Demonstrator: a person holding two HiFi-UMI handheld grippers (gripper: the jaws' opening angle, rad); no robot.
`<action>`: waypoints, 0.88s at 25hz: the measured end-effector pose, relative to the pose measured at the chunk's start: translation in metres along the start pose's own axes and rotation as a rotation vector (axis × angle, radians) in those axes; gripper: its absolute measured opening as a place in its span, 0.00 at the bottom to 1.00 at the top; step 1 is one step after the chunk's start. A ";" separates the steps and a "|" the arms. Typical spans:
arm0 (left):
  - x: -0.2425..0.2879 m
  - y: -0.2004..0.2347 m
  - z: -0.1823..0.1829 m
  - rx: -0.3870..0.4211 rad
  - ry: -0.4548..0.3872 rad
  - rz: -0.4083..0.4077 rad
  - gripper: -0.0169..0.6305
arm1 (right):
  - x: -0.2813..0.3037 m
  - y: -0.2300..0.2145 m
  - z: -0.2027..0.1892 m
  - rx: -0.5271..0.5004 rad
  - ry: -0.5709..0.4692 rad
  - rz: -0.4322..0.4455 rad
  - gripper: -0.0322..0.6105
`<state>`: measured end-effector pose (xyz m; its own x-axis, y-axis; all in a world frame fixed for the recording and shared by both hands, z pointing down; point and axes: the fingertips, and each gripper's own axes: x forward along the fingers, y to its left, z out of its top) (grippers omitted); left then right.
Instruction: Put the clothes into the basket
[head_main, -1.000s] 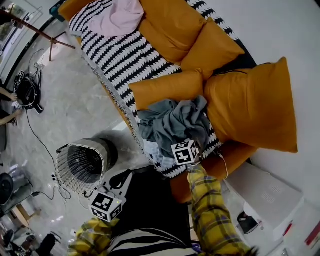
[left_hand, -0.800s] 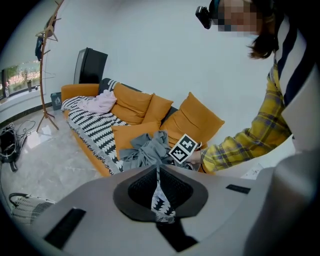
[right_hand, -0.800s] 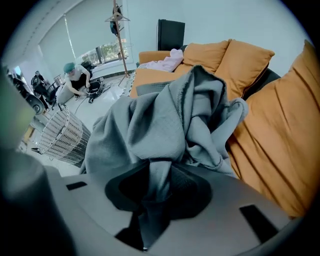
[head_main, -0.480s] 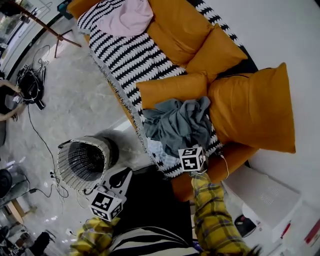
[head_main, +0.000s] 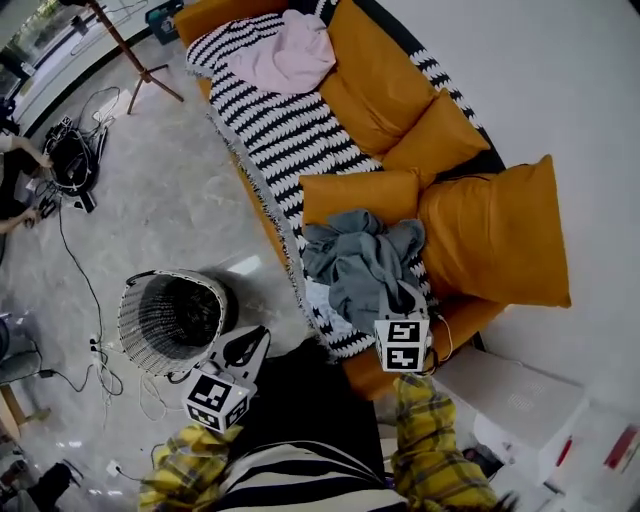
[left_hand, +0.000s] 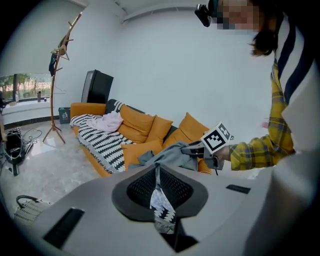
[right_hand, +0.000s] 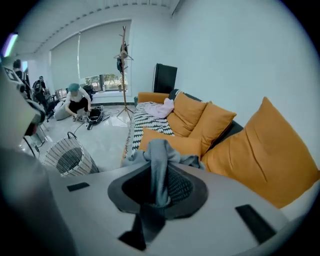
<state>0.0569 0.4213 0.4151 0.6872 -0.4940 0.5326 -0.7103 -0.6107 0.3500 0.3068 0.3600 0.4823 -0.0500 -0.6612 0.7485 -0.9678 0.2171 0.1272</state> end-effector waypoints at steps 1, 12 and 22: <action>-0.006 0.001 0.001 -0.002 -0.011 0.001 0.06 | -0.008 0.003 0.010 -0.010 -0.021 0.002 0.17; -0.073 0.016 0.004 -0.024 -0.128 0.046 0.07 | -0.092 0.038 0.119 -0.096 -0.220 0.020 0.16; -0.101 0.020 0.012 -0.016 -0.195 0.047 0.07 | -0.127 0.035 0.155 -0.094 -0.264 -0.027 0.16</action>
<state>-0.0248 0.4510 0.3593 0.6685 -0.6335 0.3897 -0.7437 -0.5751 0.3409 0.2414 0.3397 0.2906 -0.0995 -0.8293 0.5499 -0.9431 0.2547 0.2136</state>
